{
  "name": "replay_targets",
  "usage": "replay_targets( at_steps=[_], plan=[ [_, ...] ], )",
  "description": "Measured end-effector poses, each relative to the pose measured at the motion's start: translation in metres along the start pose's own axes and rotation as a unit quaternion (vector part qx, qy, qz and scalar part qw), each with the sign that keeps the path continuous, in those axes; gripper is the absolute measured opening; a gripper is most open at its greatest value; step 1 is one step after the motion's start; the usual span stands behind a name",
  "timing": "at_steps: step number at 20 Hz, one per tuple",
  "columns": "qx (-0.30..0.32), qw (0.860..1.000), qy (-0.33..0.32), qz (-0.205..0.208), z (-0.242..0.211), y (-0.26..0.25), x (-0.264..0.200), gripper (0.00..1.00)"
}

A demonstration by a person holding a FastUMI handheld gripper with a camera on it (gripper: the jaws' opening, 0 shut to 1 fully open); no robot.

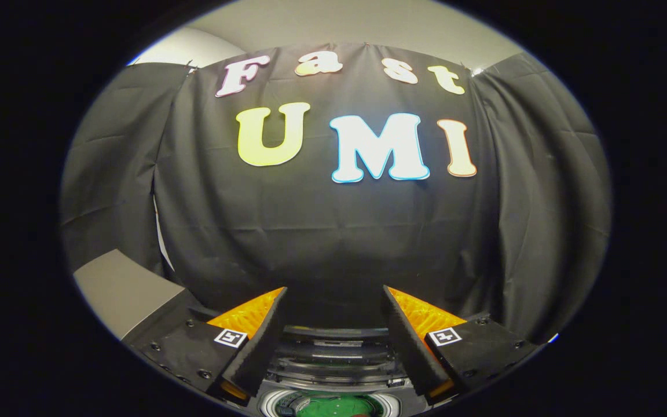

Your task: Put the clothes into the washing machine and then close the washing machine lid.

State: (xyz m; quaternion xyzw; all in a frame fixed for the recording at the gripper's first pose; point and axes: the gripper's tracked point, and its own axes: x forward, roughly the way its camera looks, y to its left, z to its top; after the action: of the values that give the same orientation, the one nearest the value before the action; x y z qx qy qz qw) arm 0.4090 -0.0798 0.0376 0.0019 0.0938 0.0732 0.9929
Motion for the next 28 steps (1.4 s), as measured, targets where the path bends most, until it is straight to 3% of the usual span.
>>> replay_targets(
  at_steps=[9, 12, 14, 28],
  plan=[
    [-0.006, 0.999, 0.026, -0.022, -0.016, -0.009, 0.037, 0.98],
    [-0.006, 0.998, 0.06, -0.018, -0.04, -0.009, 0.038, 0.98],
    [0.019, 0.998, 0.046, -0.025, -0.037, -0.012, 0.038, 0.97],
    [0.009, 1.0, 0.012, -0.014, -0.038, -0.01, 0.022, 0.99]
  ],
)
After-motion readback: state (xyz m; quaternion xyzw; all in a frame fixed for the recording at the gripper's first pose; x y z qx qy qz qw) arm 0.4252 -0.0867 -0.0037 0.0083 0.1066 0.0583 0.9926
